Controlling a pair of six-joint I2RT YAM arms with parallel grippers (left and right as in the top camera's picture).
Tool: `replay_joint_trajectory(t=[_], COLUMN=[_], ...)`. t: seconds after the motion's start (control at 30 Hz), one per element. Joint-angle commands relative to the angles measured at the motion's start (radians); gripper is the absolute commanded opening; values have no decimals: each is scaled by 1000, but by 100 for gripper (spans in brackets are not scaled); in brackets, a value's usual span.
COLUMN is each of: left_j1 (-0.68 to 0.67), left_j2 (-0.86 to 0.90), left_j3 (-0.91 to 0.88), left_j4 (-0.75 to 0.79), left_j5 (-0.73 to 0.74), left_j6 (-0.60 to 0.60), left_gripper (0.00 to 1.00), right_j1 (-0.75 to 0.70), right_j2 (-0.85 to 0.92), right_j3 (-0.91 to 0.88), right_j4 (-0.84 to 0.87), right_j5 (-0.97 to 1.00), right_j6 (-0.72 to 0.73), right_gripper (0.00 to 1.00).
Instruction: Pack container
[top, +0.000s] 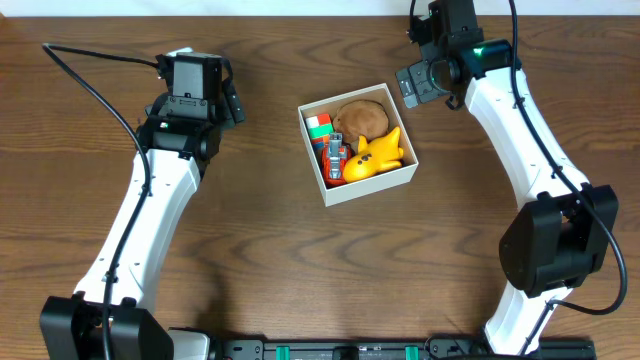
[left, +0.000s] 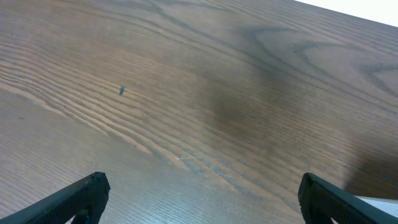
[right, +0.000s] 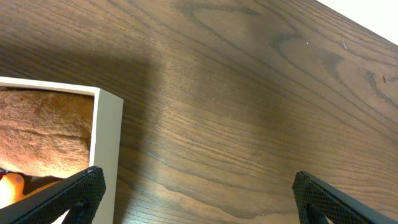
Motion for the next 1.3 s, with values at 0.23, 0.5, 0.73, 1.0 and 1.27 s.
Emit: replay_joint_trajectory(t=[0.23,0.5,0.73,1.0,1.27], left_j1=[6,6,6,6,6], left_j2=[-4,-4,-4,-4,-4], left_j3=[15,15,15,15,15], left_j4=[-3,-3,-3,-3,-3], left_j5=[-2,-2,-2,-2,-2], left_j6=[-5,-5,-5,-5,-5], left_gripper=[98,98,98,98,98], right_j1=[0,1,1,11,10], right_j2=[-5,-5,1,-199,-573], right_j3=[12,12,11,11,-12], right_j4=[-2,-2,-11,-109,-27], right_j5=[3,3,27,88,-10], right_j6=[19,19,-11,-74,-108], right_gripper=[99,99,99,99,99])
